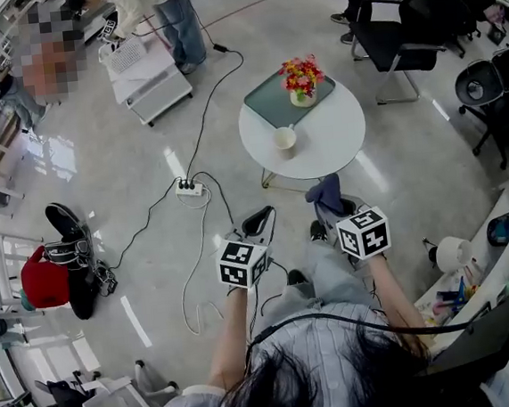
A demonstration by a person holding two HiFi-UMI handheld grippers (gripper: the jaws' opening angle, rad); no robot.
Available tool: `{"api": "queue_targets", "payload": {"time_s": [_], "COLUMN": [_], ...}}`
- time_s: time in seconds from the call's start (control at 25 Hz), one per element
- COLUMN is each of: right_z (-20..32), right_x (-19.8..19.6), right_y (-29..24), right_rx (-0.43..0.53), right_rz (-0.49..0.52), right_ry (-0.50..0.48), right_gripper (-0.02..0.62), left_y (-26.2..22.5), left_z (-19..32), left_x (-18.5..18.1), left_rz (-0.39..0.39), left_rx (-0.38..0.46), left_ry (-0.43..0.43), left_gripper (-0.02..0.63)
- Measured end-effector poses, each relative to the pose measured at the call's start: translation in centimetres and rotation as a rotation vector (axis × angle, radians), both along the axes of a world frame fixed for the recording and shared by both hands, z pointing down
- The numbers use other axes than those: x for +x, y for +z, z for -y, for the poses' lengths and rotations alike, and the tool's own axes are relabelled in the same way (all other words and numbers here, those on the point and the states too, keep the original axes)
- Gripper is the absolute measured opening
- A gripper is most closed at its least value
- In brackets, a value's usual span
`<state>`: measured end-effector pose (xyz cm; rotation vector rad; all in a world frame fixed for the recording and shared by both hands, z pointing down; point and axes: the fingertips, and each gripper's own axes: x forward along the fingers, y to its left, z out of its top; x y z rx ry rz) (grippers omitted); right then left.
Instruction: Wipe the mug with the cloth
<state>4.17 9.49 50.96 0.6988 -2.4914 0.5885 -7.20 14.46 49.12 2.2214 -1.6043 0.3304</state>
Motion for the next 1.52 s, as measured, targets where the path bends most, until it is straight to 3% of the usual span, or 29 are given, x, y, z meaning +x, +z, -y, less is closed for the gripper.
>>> {"api": "queue_targets", "payload": {"time_s": [0.36,0.72,1.04,1.32,1.52], "right_z": [7.2,14.4,17.4,18.6,19.4], "right_x": [-2.9,-4.0,-4.6,-4.6,-5.3], "right_y": [1.8,2.5,4.3,5.3,6.3], "right_rx": [-0.042,-0.078,-0.114,-0.142,-0.160], "right_rz": [-0.020,-0.029,-0.033,-0.037,-0.045], "right_ry": [-0.051,-0.126,-0.180,-0.184,-0.161], "right_gripper": [0.101,0.101,0.101,0.101,0.101], "left_y": [2.2,2.6,3.4,4.2,5.2], "left_z": [6.3,13.6,16.8,18.6,20.4], "left_x": [-2.7,-3.7,-3.9,-3.5,-4.1], "left_rz": [0.013,0.016,0.034,0.124,0.230], "left_rx": [-0.077,-0.115,-0.150,-0.210,-0.243], "left_ry": [-0.010,-0.075,-0.110,-0.032,0.104], "left_gripper": [0.025,0.025,0.025,0.025,0.025]}}
